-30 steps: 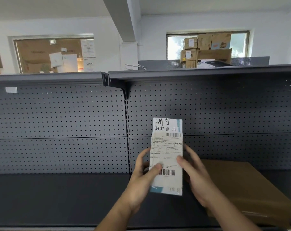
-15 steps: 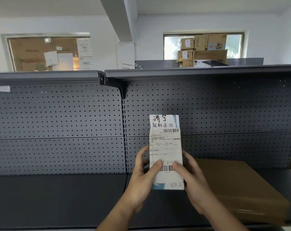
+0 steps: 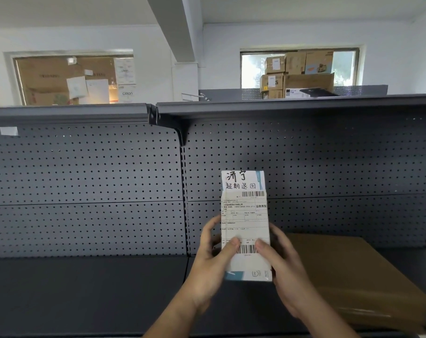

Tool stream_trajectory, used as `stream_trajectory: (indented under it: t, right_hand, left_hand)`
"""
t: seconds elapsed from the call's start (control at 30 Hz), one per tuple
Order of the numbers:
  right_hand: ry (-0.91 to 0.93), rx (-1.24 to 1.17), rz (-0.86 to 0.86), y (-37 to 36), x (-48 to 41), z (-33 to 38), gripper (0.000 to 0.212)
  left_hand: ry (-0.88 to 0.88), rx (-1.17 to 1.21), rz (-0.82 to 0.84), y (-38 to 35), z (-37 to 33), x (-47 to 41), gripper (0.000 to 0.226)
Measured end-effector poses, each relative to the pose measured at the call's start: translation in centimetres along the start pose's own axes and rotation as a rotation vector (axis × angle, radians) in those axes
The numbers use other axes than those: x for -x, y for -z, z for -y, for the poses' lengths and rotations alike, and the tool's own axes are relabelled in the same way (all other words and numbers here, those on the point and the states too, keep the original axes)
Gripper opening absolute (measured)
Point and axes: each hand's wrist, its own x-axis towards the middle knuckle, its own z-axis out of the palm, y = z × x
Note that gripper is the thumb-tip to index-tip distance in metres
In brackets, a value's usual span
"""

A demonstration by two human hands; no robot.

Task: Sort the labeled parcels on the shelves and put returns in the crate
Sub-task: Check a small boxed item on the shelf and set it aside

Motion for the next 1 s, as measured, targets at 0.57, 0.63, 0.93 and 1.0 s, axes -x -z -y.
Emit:
stream_trajectory:
  t: [0.57, 0.63, 0.93, 1.0]
  right_hand:
    - [-0.047, -0.020, 0.070, 2.0, -1.4, -0.7, 0.059]
    - [-0.075, -0.032, 0.111, 1.4, -1.7, -1.4, 0.057]
    - [-0.190, -0.135, 0.477, -9.5, -1.3, -6.7, 0.051]
    - [-0.212, -0.160, 0.572, -13.3, -0.2, -7.9, 0.047]
  left_hand:
    - [0.029, -0.206, -0.126, 2.0, 0.7, -0.6, 0.042]
    - [0.048, -0.357, -0.238, 3.6, 0.2, 0.1, 0.027]
    - [0.259, -1.268, -0.601, 14.0, -3.4, 9.2, 0.055]
    - [0.351, -1.393, -0.689, 16.6, -4.5, 12.4, 0.057]
